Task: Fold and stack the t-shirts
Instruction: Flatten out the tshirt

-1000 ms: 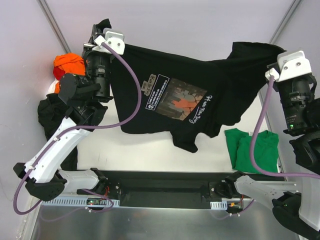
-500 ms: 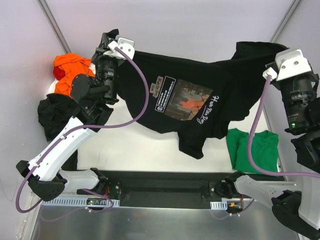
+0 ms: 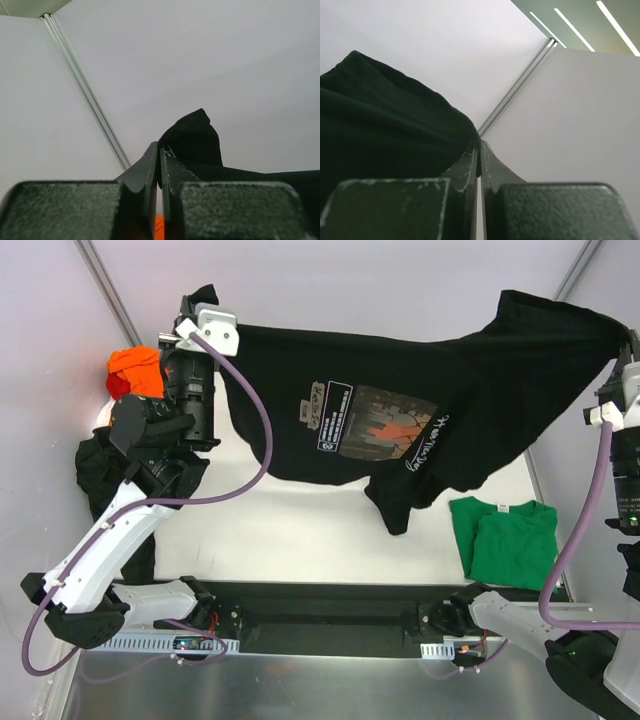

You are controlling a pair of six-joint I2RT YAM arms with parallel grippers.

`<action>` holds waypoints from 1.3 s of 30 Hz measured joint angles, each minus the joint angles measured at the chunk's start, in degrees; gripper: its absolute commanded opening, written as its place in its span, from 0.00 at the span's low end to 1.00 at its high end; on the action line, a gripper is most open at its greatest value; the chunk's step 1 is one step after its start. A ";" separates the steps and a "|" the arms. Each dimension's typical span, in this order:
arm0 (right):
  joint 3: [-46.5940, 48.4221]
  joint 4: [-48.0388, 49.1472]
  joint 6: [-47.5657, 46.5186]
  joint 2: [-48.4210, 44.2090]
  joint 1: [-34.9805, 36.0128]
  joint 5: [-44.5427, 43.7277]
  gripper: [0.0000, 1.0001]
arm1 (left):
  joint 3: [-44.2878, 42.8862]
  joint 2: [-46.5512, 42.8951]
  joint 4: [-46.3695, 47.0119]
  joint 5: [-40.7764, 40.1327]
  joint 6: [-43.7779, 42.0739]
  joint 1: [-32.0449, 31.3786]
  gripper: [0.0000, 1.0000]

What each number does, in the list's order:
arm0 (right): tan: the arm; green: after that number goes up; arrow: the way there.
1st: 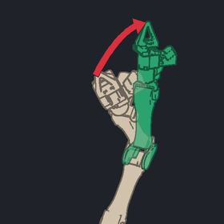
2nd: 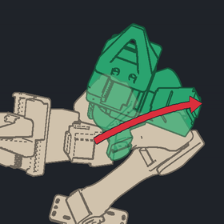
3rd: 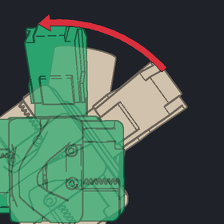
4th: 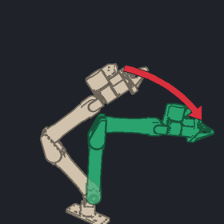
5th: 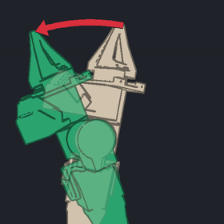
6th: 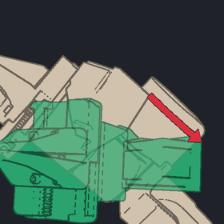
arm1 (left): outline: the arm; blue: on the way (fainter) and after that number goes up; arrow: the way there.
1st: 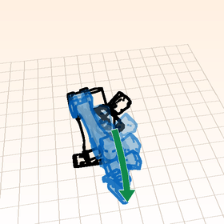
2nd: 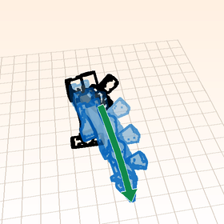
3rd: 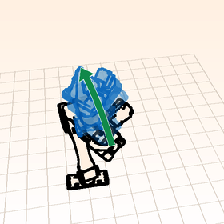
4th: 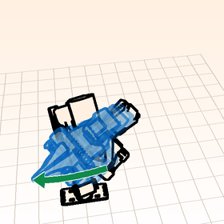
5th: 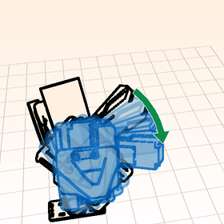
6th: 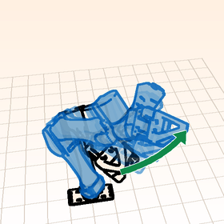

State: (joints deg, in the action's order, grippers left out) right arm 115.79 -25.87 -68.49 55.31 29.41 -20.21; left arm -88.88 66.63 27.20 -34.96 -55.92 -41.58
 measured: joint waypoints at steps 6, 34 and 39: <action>0.28 0.17 -1.46 0.04 0.04 0.81 0.01 | 4.63 -0.74 -0.20 0.04 0.50 0.00 0.00; 2.93 -7.74 4.37 -2.67 0.04 3.17 0.01 | 17.62 -9.77 -0.50 2.05 1.33 -0.02 0.00; 3.96 -10.16 7.06 -3.06 -0.76 4.09 0.01 | 19.50 -11.10 -0.52 2.97 1.27 -0.02 0.00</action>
State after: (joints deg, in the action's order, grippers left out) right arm 119.74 -36.03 -61.43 52.25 28.64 -16.12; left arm -69.38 55.53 26.68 -31.99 -54.65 -41.60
